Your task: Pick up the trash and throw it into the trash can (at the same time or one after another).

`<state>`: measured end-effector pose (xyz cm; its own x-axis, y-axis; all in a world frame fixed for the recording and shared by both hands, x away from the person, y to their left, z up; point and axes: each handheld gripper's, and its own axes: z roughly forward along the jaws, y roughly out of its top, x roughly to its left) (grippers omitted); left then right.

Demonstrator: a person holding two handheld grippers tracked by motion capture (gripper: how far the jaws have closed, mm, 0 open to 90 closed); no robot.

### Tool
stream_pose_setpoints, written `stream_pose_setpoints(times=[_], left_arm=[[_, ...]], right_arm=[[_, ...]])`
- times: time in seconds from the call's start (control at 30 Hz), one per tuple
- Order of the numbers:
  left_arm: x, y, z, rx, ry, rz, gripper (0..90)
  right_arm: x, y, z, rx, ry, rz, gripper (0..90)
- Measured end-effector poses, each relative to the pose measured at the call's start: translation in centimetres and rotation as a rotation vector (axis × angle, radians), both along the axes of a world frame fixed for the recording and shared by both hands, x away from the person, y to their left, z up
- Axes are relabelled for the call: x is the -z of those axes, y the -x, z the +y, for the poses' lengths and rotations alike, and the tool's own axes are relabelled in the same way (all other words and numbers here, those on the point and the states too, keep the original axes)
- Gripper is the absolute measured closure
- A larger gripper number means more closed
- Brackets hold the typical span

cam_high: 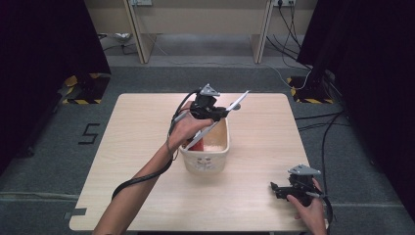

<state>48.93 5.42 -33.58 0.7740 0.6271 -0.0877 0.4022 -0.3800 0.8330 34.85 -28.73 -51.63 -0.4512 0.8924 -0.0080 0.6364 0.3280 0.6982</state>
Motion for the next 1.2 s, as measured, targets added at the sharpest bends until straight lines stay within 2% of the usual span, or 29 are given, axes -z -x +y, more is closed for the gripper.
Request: stream_pose_setpoints(times=[0.33,0.53,0.7,0.93,1.1,1.2], left_arm=[[1.0,0.1,0.4,-0.007,-0.005,-0.002,77.6],[1.0,0.0,0.8,-0.015,0.019,0.004,77.0],[0.7,-0.1,0.2,-0.018,0.038,-0.005,77.0],[0.9,-0.4,-0.5,-0.012,0.027,0.001,75.7],[0.8,-0.9,-1.0,-0.023,0.049,0.003,76.3],[0.7,-0.7,-1.5,-0.008,0.037,-0.006,76.4]], right_arm=[[0.0,0.0,0.0,0.0,-0.001,-0.001,0.4],[0.0,0.0,0.0,-0.001,-0.001,-0.001,0.4],[0.0,0.0,0.0,-0.001,-0.001,-0.001,0.4],[0.0,0.0,0.0,-0.002,0.001,-0.002,0.4],[0.0,0.0,0.0,-0.004,0.002,-0.002,0.4],[0.0,0.0,0.0,-0.004,0.002,-0.002,0.4]])
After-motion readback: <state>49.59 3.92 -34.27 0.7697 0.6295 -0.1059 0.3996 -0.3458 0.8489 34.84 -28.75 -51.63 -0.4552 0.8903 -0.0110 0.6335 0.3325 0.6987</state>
